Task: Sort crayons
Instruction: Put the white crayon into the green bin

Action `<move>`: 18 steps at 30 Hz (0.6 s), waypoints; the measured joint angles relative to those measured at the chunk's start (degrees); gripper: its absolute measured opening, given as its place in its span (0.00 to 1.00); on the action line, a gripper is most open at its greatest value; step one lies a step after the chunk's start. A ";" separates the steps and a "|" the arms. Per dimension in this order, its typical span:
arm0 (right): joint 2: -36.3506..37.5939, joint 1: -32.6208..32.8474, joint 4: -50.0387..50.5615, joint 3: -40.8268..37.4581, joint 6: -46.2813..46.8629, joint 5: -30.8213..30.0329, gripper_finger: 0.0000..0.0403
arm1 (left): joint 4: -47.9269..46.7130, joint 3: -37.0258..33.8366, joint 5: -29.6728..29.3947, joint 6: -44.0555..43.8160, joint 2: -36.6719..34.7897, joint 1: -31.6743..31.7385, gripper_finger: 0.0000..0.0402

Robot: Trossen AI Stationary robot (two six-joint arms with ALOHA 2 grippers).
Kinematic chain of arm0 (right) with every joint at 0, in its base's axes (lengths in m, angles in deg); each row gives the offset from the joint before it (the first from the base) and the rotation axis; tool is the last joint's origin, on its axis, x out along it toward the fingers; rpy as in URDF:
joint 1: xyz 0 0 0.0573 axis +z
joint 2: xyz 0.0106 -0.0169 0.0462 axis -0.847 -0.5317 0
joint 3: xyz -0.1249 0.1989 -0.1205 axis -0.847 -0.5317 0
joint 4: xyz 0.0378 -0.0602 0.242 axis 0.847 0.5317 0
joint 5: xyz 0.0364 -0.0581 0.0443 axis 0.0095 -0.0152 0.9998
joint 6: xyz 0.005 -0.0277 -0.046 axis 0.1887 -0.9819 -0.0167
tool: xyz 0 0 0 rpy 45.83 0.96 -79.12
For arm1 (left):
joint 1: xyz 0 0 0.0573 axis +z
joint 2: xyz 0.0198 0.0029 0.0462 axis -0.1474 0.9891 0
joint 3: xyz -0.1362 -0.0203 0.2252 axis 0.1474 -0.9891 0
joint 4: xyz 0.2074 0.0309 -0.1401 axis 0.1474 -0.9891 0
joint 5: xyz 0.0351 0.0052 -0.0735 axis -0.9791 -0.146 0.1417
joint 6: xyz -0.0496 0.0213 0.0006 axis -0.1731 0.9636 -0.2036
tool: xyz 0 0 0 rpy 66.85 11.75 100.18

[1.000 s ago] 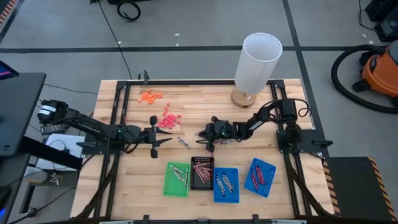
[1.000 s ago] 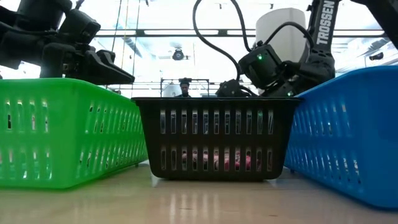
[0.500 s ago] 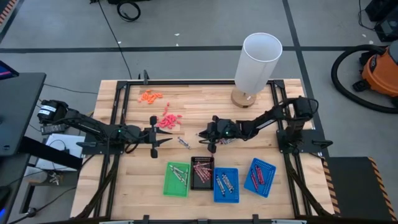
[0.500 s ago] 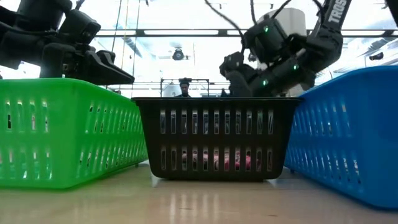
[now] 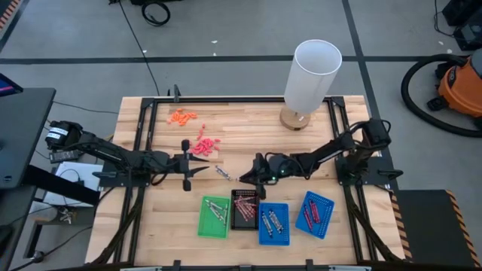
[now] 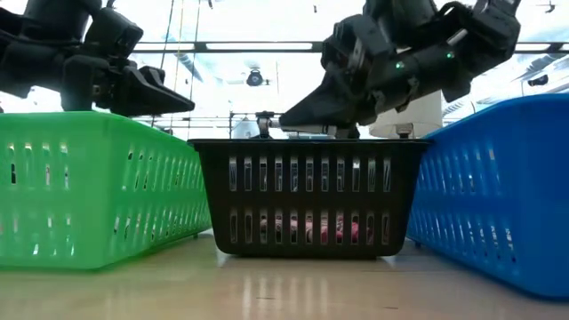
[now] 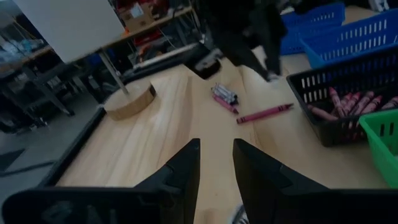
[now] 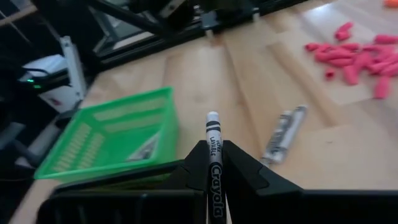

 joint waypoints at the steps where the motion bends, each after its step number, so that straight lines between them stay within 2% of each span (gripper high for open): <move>1: 0.00 0.65 -0.03 0.04 0.60 -0.10 0.10 | 0.74 0.00 0.02 0.69 0.00 0.00 0.26; 9: -0.09 5.77 -2.11 1.68 1.66 -5.16 0.10 | 5.18 0.00 0.00 3.45 0.00 0.04 0.26; 13: -1.71 7.92 -1.87 5.40 -2.45 -7.82 0.10 | 6.18 0.00 0.00 4.22 -0.02 0.04 0.26; 18: -6.91 8.82 -1.28 12.55 -6.19 -7.55 0.10 | 6.22 0.02 0.00 4.23 0.00 0.04 0.26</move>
